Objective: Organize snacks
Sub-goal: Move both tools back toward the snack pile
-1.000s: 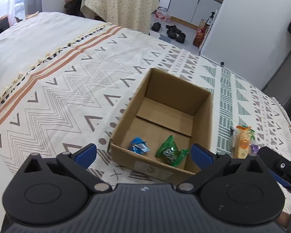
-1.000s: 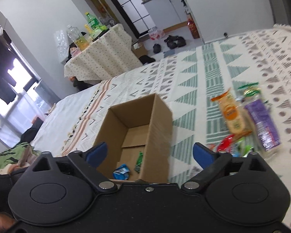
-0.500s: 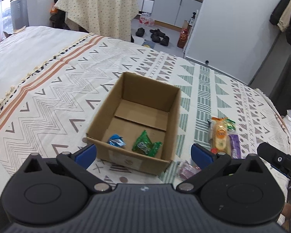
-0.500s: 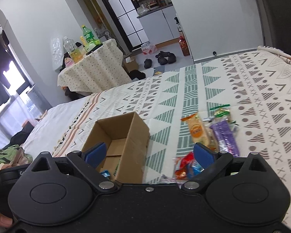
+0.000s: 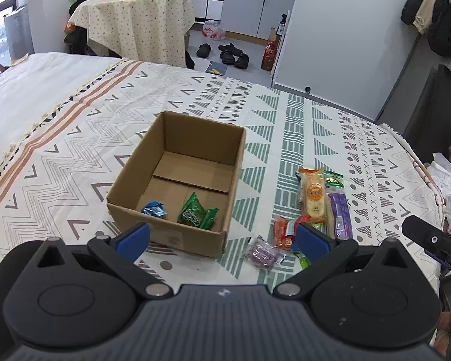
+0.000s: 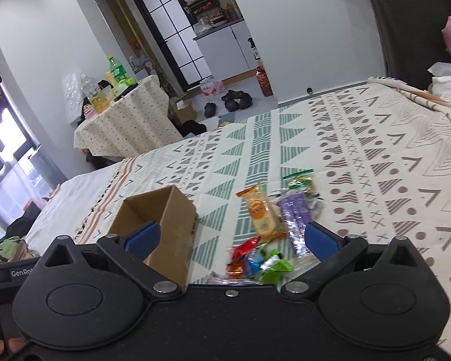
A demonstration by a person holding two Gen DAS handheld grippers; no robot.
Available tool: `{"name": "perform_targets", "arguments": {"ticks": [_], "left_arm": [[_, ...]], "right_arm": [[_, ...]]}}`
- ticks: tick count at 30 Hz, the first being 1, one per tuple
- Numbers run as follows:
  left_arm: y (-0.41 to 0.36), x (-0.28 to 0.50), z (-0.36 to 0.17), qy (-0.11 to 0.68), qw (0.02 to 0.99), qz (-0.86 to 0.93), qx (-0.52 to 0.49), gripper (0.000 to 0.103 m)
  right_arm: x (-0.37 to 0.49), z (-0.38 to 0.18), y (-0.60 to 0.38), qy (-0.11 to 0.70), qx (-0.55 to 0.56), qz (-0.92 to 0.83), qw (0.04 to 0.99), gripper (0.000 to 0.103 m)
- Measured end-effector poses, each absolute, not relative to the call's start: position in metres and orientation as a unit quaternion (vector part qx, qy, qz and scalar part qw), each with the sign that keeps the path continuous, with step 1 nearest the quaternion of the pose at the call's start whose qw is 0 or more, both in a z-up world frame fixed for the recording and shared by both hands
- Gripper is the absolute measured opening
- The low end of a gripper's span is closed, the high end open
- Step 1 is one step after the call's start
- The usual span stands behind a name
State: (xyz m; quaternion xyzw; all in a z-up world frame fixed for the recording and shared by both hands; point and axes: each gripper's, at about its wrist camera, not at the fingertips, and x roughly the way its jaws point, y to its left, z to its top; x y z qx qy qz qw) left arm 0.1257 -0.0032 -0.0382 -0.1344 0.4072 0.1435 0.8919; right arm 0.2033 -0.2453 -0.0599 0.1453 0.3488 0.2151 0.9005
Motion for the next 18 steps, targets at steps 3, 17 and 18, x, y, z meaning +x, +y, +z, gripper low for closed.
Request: {"name": "perform_targets", "arguments": {"ticks": [3,17,18], "left_arm": [[-0.013,0.127,-0.037,0.405,0.894,0.141,-0.127,0.103],[-0.053,0.131,-0.040,0.399,0.900,0.129,-0.117,0.103],[-0.054,0.132,-0.041,0.398,0.900,0.130,-0.118,0.103]], "right_arm": [[0.203,-0.060,-0.255,0.349,0.144,0.214,0.901,0.103],[0.203,-0.069,-0.293,0.351,0.159,0.210,0.899,0.103],[0.203,-0.070,-0.296,0.352,0.161,0.209,0.898,0.103]]}}
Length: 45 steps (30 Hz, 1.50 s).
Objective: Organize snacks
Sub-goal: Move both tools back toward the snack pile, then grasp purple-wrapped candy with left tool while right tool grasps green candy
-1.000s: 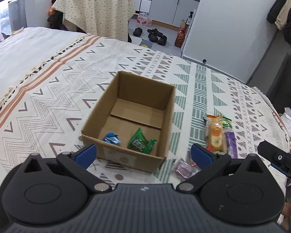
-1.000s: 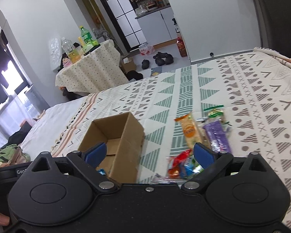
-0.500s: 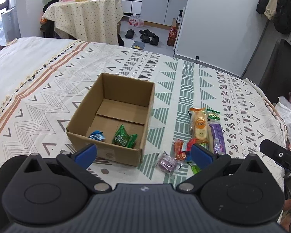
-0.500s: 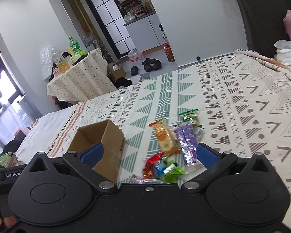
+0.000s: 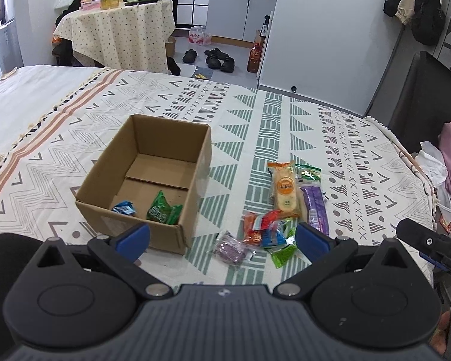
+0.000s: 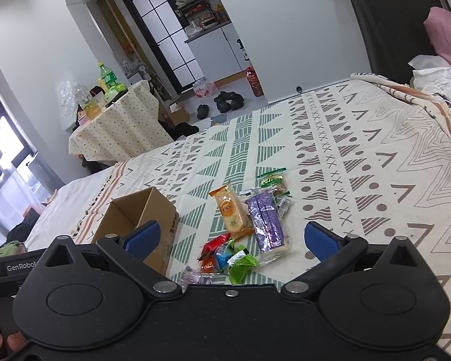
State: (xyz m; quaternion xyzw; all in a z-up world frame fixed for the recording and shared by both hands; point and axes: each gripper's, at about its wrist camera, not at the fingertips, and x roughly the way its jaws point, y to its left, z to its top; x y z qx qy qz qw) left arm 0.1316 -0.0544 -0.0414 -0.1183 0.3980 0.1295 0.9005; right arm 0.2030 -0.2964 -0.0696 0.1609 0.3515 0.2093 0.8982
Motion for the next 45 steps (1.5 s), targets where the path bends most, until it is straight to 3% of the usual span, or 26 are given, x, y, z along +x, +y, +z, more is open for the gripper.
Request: {"name": "perform_targets", "arguments": {"ticks": [12,24,35,45], "left_arm": [[-0.066,0.145,-0.069,0.401,0.894,0.140,-0.140,0.098],[-0.054,0.164,-0.117,0.429,0.871,0.162,-0.177,0.078],[-0.042,0.185,-0.152,0.445,0.852,0.183,-0.206,0.054],[-0.037,0.204,-0.179,0.467,0.838,0.192,-0.206,0.051]], "right_arm": [[0.217,-0.094,-0.315,0.385,0.199,0.194,0.880,0.103],[0.237,-0.121,-0.304,0.422,0.225,0.177,0.860,0.102],[0.250,-0.146,-0.275,0.451,0.249,0.163,0.841,0.085],[0.259,-0.164,-0.262,0.474,0.249,0.149,0.831,0.081]]}}
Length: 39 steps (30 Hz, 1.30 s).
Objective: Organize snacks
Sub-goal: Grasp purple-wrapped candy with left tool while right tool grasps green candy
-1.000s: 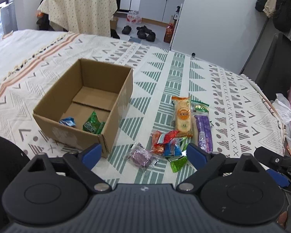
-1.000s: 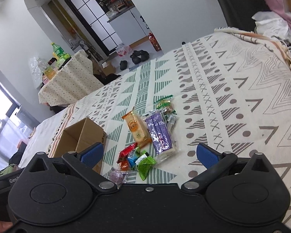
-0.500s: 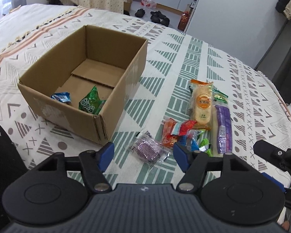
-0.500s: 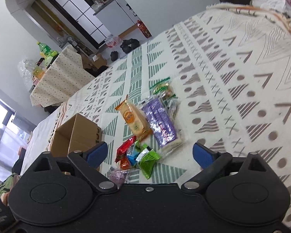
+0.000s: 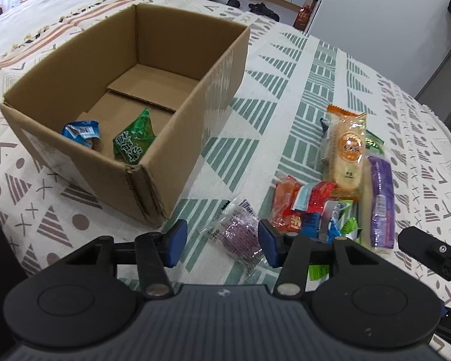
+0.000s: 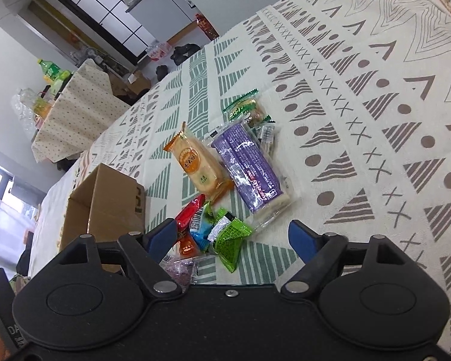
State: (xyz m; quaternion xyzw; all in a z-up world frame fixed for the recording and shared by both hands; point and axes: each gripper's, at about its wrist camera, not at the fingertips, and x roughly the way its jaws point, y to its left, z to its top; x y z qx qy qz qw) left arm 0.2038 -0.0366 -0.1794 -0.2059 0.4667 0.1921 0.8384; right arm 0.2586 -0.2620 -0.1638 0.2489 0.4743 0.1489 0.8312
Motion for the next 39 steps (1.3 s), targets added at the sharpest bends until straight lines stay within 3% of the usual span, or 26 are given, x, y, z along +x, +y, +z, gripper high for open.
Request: {"name": "perform_targets", "arguments": {"ticks": [5,12,23,27,31,36,39], "left_arm": [[-0.034,0.209,-0.189,0.470,0.836,0.190,-0.209,0.051],[-0.032,0.213,-0.194,0.460,0.843,0.191,-0.205,0.054],[-0.036,0.209,-0.199,0.462,0.844,0.169,-0.215,0.054],[-0.037,0.208,-0.201,0.461,0.844,0.164,-0.218,0.054],[-0.040,0.208,-0.200,0.458,0.846,0.145,-0.232,0.034],[-0.040,0.206,-0.195,0.461,0.843,0.139,-0.239,0.028],[-0.039,0.203,-0.188,0.455,0.847,0.139,-0.238,0.028]], "right_arm": [[0.265,-0.173,-0.257,0.487,0.251,0.142,0.824,0.079],[0.271,-0.187,-0.250,0.507,0.258,0.137,0.811,0.067],[0.278,-0.201,-0.228,0.529,0.252,0.146,0.797,0.061],[0.282,-0.206,-0.218,0.533,0.256,0.145,0.793,0.053],[0.280,-0.207,-0.217,0.530,0.253,0.144,0.796,0.046],[0.277,-0.205,-0.219,0.527,0.252,0.144,0.799,0.037],[0.274,-0.200,-0.222,0.518,0.254,0.148,0.803,0.020]]}}
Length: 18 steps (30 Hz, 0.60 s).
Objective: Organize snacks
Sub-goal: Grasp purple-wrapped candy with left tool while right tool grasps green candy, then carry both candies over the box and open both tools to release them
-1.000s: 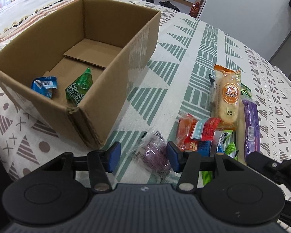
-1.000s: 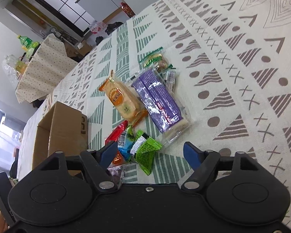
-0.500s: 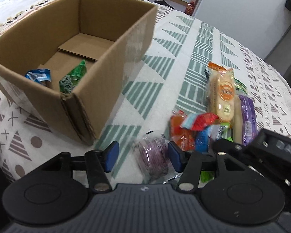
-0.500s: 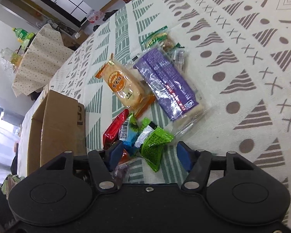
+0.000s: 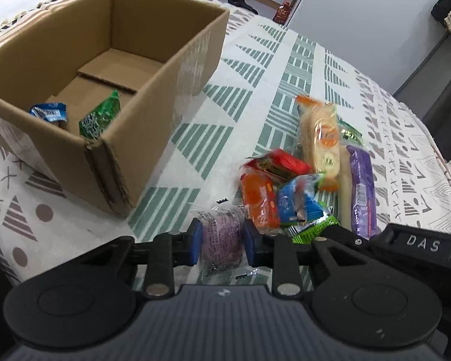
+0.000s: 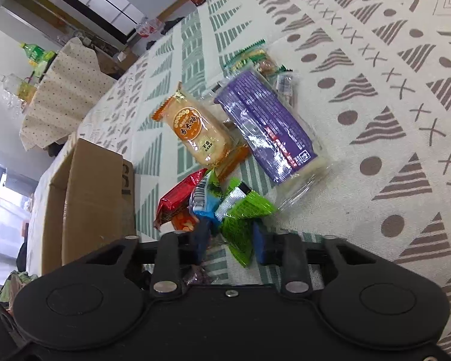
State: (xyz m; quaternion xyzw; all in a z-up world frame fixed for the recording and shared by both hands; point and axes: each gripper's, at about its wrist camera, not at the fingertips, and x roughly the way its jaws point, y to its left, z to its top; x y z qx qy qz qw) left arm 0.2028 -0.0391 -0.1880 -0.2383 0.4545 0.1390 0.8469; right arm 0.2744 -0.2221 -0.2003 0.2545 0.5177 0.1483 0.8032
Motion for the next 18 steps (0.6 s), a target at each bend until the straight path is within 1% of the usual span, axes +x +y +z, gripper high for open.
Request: {"name": "perform_targets", "arguments": {"ticks": [1,8,11,12,13,18], "left_arm": [[-0.039,0.202,-0.185,0.452,0.849,0.140,-0.237,0.027],[-0.037,0.197,-0.180,0.446,0.851,0.147,-0.233,0.027],[-0.036,0.198,-0.183,0.450,0.850,0.149,-0.229,0.028],[-0.036,0.199,-0.185,0.453,0.849,0.151,-0.226,0.028],[-0.036,0.200,-0.187,0.456,0.847,0.153,-0.224,0.028],[-0.037,0.205,-0.193,0.466,0.844,0.156,-0.212,0.030]], "right_arm": [[0.273,-0.198,-0.224,0.515,0.256,0.147,0.805,0.009],[0.268,-0.195,-0.230,0.510,0.265,0.148,0.805,0.008],[0.270,-0.196,-0.230,0.508,0.265,0.140,0.808,0.022],[0.271,-0.197,-0.229,0.508,0.263,0.139,0.808,0.034],[0.271,-0.199,-0.229,0.509,0.261,0.136,0.809,0.038],[0.274,-0.207,-0.225,0.513,0.262,0.128,0.808,0.039]]}}
